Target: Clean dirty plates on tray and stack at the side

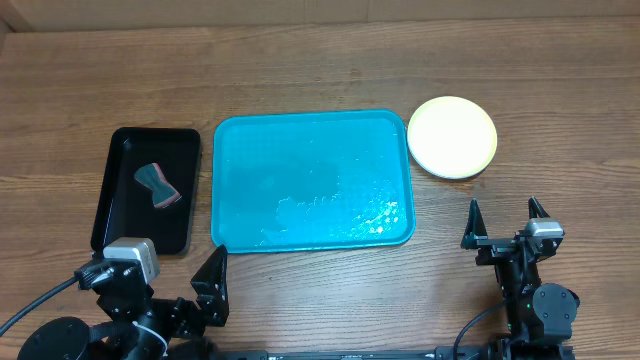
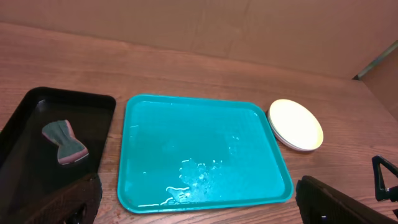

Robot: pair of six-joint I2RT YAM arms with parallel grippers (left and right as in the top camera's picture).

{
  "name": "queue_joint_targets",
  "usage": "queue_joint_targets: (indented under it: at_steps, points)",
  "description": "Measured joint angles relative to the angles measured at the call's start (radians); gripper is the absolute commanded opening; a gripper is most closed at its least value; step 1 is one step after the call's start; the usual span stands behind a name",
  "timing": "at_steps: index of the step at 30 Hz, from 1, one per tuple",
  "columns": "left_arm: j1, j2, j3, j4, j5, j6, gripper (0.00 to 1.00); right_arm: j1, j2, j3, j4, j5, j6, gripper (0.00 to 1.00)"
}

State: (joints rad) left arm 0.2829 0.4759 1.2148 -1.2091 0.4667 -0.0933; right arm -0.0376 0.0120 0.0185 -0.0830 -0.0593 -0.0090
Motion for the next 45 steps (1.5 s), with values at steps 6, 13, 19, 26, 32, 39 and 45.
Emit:
queue_joint_targets:
  at_steps: [6, 13, 19, 26, 32, 39, 45]
  points:
    - [0.0, 0.0, 0.0, 0.0, 0.0, 0.0, 1.0, 0.0, 0.0, 0.0, 0.0, 0.0, -0.011, 1.0]
    - [0.0, 0.0, 0.0, 0.0, 0.0, 0.0, 1.0, 0.0, 0.0, 0.0, 0.0, 0.0, -0.013, 1.0]
    - [0.0, 0.0, 0.0, 0.0, 0.0, 0.0, 1.0, 0.0, 0.0, 0.0, 0.0, 0.0, -0.014, 1.0]
    - [0.0, 0.0, 0.0, 0.0, 0.0, 0.0, 1.0, 0.0, 0.0, 0.0, 0.0, 0.0, -0.013, 1.0]
    - [0.0, 0.0, 0.0, -0.051, 0.0, 0.0, 1.0, 0.0, 0.0, 0.0, 0.0, 0.0, -0.014, 1.0]
    - [-0.029, -0.009, -0.047, -0.033, 0.012, 0.066, 1.0, 0.0, 0.0, 0.0, 0.0, 0.0, -0.014, 1.0]
    - [-0.103, -0.117, -0.271, 0.198, 0.013, 0.121, 1.0, 0.0, 0.0, 0.0, 0.0, 0.0, -0.014, 1.0]
